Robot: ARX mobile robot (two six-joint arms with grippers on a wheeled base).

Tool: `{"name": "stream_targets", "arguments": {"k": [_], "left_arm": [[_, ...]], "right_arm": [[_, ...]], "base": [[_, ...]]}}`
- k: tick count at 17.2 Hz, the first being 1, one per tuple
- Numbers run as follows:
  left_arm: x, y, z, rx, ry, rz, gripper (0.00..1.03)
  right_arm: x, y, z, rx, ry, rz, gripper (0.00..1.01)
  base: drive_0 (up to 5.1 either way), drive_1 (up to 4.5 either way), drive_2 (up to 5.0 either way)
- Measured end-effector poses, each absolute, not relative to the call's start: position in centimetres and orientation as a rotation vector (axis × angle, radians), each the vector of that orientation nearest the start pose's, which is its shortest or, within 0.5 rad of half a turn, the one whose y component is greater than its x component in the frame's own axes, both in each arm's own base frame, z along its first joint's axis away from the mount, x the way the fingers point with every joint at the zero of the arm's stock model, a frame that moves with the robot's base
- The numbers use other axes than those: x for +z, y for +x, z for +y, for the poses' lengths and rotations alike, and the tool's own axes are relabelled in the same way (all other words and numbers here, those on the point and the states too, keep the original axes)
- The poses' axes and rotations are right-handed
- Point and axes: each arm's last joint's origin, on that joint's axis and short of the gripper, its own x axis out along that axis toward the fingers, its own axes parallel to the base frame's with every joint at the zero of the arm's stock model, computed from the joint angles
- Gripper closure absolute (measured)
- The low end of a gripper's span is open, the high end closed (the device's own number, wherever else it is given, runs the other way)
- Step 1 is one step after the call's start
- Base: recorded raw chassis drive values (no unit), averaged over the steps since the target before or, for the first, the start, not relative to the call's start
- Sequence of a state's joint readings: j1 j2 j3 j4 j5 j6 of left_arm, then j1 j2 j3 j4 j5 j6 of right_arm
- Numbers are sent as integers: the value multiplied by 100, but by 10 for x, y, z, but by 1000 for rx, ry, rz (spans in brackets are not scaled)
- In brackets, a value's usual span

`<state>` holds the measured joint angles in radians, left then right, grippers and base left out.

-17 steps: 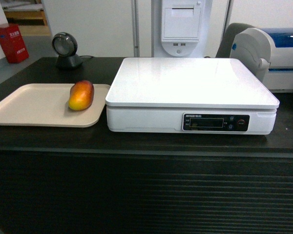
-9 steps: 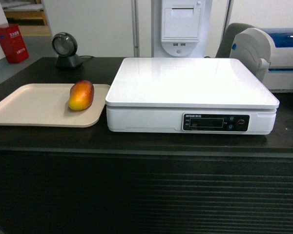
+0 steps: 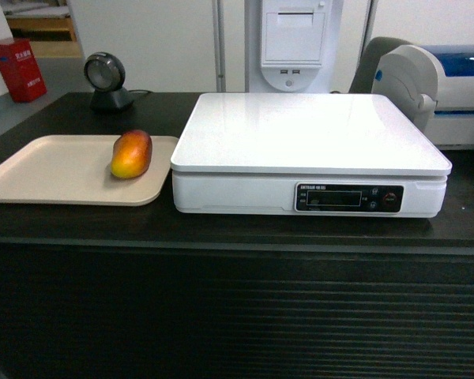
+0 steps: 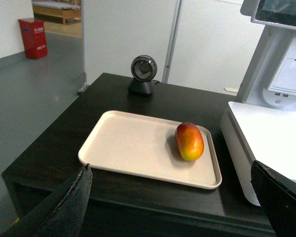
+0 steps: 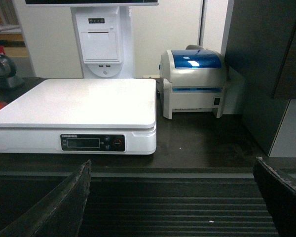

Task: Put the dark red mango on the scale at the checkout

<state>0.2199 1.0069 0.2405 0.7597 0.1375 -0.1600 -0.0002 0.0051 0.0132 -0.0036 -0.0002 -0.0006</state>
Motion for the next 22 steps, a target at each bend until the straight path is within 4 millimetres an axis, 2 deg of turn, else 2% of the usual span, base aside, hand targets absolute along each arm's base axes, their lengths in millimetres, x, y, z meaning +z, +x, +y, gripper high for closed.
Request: {"name": "stream_targets", "arguments": {"k": [3, 5, 7, 10, 13, 17, 22], "left_arm": [[206, 270, 52, 23, -121, 35, 5], [195, 320, 44, -40, -108, 116, 5], [188, 362, 32, -91, -79, 156, 5], [180, 404, 17, -142, -50, 192, 5], [168, 431, 7, -173, -37, 240, 5], [163, 444, 3, -191, -26, 265, 5], [146, 487, -6, -196, 9, 361, 5]], "right_arm": [[167, 97, 0, 0, -1, -4, 3], [167, 97, 0, 0, -1, -4, 3], [167, 97, 0, 0, -1, -5, 3], [167, 97, 0, 0, -1, -4, 3], [167, 97, 0, 0, -1, -4, 3], [167, 97, 0, 0, -1, -4, 3], [167, 97, 0, 0, -1, -4, 3]], "base": [[0, 0, 0], [0, 0, 0], [0, 0, 0], [0, 0, 0], [0, 0, 0], [0, 0, 0], [0, 0, 0]]}}
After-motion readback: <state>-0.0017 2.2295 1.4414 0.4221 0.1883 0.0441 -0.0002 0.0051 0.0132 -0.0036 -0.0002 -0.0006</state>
